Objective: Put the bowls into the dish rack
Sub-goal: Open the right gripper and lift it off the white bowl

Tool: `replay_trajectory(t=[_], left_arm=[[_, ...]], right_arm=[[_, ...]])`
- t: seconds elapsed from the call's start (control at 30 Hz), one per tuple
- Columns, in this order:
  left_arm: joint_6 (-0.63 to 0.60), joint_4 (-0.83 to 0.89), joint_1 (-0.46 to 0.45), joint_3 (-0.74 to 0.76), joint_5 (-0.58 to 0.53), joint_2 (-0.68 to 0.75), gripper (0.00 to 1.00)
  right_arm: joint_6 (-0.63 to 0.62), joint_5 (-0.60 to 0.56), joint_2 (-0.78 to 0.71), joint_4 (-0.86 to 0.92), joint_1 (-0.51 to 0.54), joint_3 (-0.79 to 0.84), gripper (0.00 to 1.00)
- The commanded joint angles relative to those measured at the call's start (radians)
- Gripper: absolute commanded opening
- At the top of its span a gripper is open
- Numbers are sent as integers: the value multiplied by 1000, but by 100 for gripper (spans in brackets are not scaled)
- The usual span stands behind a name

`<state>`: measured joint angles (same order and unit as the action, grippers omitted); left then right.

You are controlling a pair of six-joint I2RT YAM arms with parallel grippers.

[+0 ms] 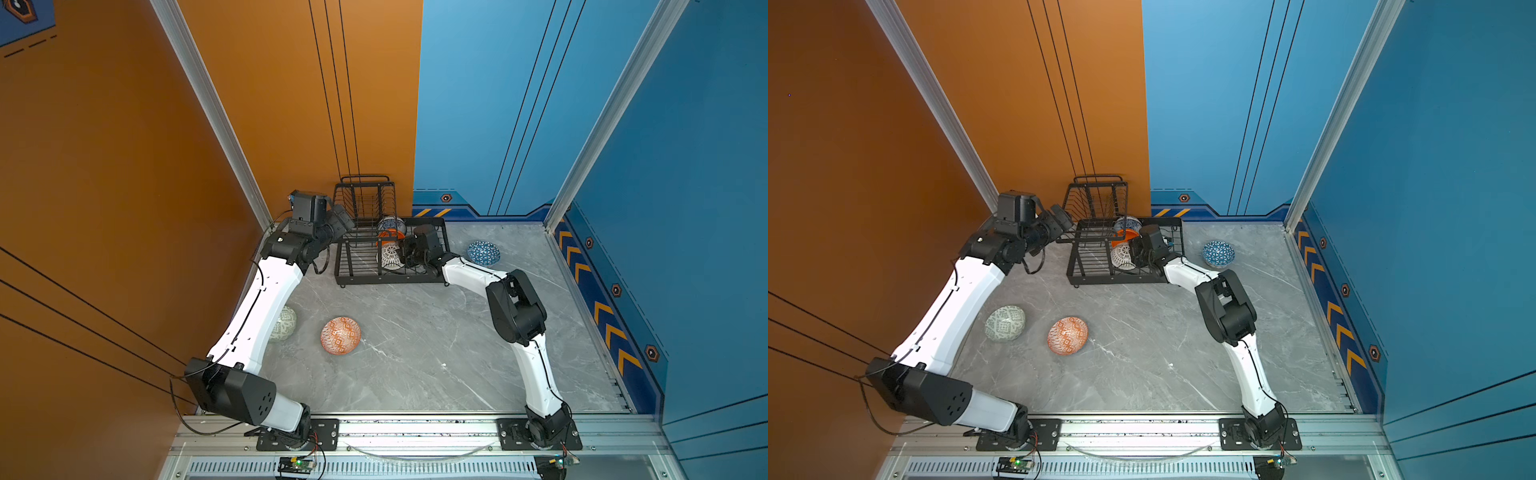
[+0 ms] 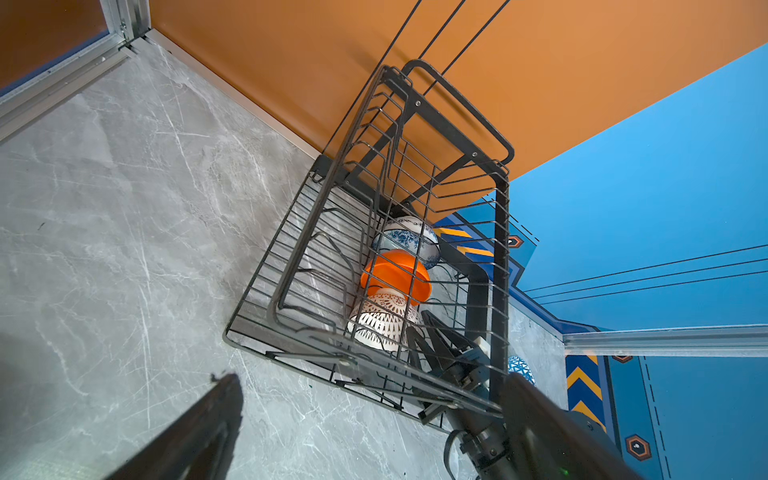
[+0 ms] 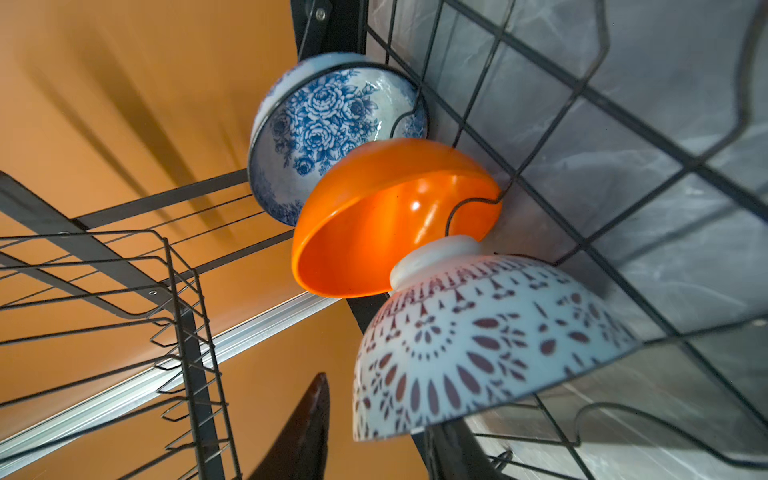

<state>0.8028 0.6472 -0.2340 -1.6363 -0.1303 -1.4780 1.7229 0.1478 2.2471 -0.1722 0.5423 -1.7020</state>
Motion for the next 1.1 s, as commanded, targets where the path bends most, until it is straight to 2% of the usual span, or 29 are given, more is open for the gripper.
replay_trajectory(t=[0.0,0.3,0.5,0.63,0.73,0.87,0.97,1.07], left_arm=[[-2,-6,-2,-13,-31,2,98],[-2,-6,10,1,-66,16,98],[4,-5,34,5,-66,28,98],[30,-3,79,31,-38,53,98],[67,31,128,45,-19,69,98],[92,109,191,59,-28,92,98],[146,196,260,94,-39,109,98],[185,257,337,137,3,108,98]], right_arm=[[-44,21,-60,32,-13,13,39],[-151,94,-129,158,-50,-7,47],[-173,124,-202,176,-81,42,50],[-210,148,-258,200,-109,75,58],[-265,172,-300,248,-136,83,69],[-330,195,-353,327,-179,110,100],[-374,218,-382,381,-220,130,100],[-458,233,-406,458,-261,121,100]])
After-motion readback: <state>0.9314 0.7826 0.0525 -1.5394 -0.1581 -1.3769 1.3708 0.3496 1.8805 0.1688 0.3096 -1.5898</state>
